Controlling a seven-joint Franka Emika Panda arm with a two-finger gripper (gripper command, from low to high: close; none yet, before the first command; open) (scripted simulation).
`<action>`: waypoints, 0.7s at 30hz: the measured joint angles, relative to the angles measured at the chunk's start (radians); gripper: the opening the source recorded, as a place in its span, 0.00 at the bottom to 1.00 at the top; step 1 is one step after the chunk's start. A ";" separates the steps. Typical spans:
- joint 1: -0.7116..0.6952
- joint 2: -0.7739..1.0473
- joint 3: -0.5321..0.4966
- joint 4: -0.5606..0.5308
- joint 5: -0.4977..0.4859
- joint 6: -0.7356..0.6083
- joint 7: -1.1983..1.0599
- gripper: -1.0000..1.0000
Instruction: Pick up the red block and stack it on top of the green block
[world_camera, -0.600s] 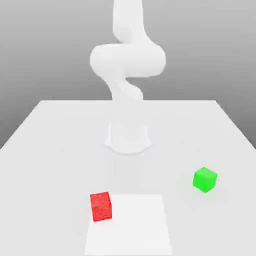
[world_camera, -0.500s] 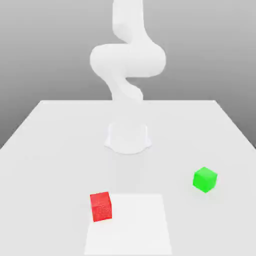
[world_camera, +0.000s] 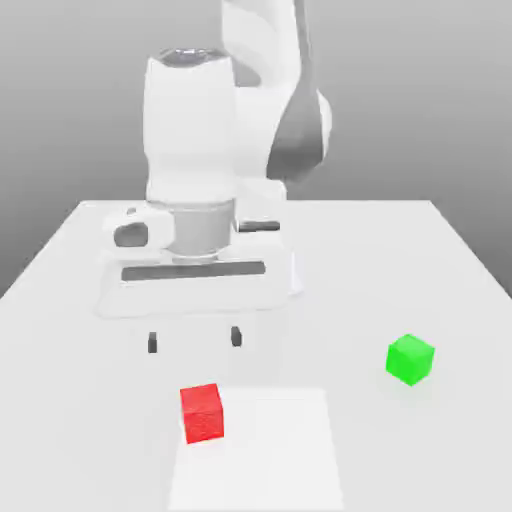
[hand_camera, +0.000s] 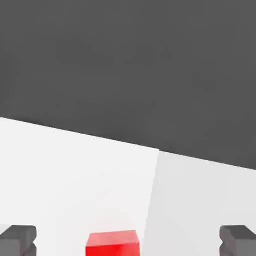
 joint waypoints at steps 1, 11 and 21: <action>0.003 0.037 -0.005 -0.015 0.014 0.024 -0.025 0.50; -0.059 0.285 0.081 0.001 0.134 0.227 -0.129 0.00; -0.048 0.097 0.044 -0.027 0.036 0.067 -0.057 0.00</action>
